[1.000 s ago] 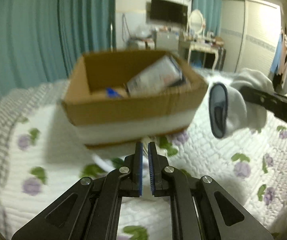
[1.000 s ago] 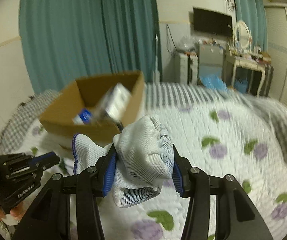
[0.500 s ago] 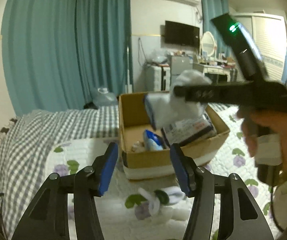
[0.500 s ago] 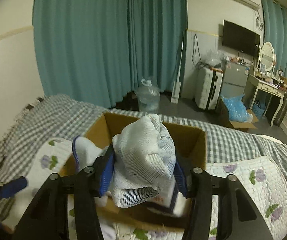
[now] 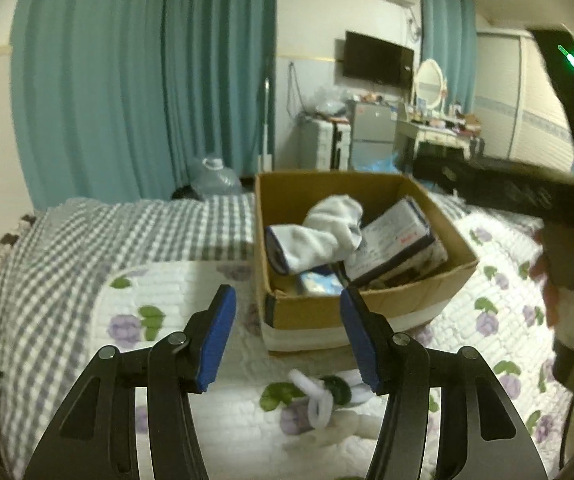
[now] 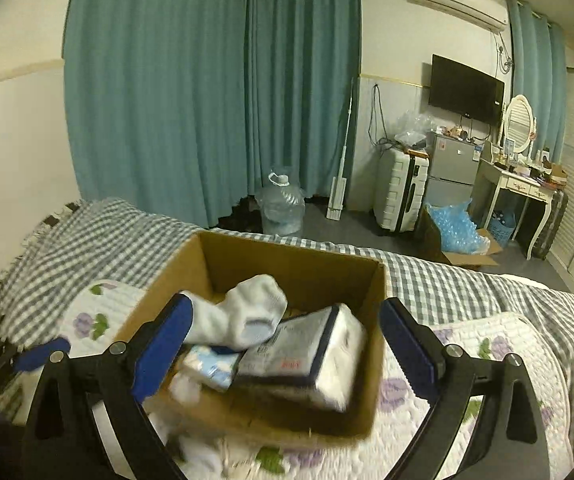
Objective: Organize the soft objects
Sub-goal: 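Lower the glove into the box and open the right gripper, then grasp the white lace cloth with the right gripper while the left grasps a white sock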
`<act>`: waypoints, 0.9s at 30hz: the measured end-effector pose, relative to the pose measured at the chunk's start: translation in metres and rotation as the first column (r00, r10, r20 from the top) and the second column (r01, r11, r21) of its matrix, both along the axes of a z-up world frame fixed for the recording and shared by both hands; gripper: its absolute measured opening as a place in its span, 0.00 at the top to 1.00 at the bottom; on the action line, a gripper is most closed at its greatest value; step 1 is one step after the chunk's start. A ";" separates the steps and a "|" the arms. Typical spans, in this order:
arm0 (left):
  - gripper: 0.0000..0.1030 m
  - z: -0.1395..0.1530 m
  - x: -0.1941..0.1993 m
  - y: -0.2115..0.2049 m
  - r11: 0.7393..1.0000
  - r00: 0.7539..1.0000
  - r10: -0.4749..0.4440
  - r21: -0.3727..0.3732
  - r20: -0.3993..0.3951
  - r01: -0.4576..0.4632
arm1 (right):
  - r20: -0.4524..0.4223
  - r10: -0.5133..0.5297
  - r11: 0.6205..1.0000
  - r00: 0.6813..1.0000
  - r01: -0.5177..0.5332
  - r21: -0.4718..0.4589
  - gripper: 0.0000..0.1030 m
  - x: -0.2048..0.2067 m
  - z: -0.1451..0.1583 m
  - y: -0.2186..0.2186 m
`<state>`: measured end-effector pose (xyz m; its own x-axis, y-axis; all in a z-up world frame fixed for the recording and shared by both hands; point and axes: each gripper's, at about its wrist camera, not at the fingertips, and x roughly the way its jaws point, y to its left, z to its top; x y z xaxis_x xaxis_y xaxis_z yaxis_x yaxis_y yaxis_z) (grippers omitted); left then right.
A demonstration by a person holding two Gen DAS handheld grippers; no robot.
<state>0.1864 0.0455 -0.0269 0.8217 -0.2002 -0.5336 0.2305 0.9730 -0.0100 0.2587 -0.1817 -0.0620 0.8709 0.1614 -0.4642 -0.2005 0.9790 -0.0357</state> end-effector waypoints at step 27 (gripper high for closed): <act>0.46 0.018 -0.099 0.011 1.000 1.000 0.010 0.029 -0.026 -0.010 | -0.092 0.053 0.999 0.994 -0.052 0.010 0.05 -0.150 -0.051 -0.016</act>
<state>0.0872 0.0566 -0.0088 0.8095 -0.1759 -0.5601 0.2207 0.9752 0.0127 0.1091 -0.1981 -0.1133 0.8146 0.2097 -0.5407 -0.2536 0.9673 -0.0069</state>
